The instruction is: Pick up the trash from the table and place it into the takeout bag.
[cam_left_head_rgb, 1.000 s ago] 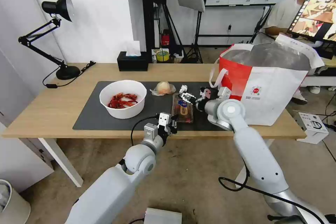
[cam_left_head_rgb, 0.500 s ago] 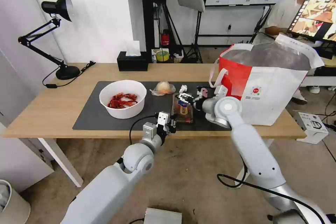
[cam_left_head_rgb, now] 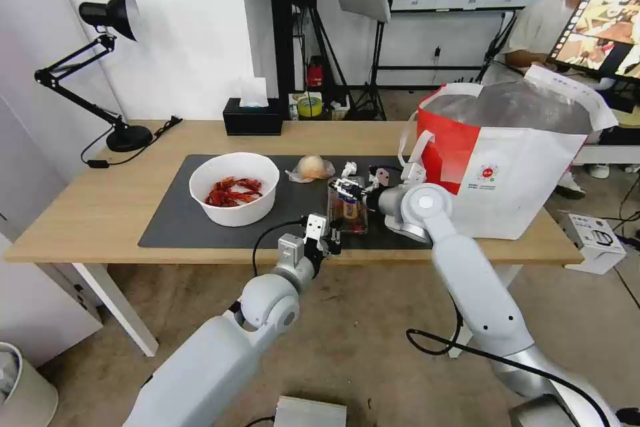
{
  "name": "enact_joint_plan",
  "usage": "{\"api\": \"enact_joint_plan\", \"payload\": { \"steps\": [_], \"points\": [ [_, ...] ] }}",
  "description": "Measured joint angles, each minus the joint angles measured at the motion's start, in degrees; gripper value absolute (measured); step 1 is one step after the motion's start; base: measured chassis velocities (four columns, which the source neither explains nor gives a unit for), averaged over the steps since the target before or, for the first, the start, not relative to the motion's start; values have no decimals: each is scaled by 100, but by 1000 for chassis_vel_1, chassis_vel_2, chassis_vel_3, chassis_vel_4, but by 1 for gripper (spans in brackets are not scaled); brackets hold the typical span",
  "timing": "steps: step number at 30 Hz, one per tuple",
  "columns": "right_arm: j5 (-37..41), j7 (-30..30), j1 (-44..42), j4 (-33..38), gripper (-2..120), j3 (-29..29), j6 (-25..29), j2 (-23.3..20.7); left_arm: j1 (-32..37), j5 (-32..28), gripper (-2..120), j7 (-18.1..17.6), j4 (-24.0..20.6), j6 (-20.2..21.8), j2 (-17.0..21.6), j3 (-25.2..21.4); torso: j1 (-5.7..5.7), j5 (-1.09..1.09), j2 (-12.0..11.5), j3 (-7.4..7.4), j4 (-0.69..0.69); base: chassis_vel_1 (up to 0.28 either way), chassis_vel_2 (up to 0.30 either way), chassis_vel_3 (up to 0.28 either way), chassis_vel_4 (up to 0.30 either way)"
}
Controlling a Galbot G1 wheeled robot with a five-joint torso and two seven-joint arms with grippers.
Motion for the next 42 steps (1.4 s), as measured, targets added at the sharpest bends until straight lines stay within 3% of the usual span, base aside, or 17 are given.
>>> {"api": "enact_joint_plan", "payload": {
  "steps": [5,16,20,22,27,30,42],
  "points": [
    [78,154,-19,-21,95,50,-68,19,-5,-14,0,0,-8,-4,30,-27,0,-1,0,0,0,0,0,0,0],
    [125,348,-178,5,52,85,-66,-48,23,5,0,1,11,-12,-81,-25,-3,-1,3,-2,-3,0,0,0,0],
    [120,356,-200,5,41,88,-64,-59,26,12,0,1,16,-13,-90,-22,-2,0,3,-1,-3,0,0,0,0],
    [118,359,-225,19,30,98,-62,-72,51,15,0,1,-4,-14,-74,-25,-1,0,1,0,-1,0,0,0,0],
    [123,341,-248,23,18,109,-62,-94,65,16,0,3,-26,-17,-53,-58,0,2,0,0,3,0,0,0,0],
    [123,326,-258,34,3,131,-61,-102,65,16,0,5,-35,-29,-40,-116,1,1,1,0,4,0,0,0,0],
    [19,112,-274,13,0,195,-50,-59,397,12,0,8,-369,-62,127,-523,0,0,1,0,-2,0,0,0,0]
  ]
}}
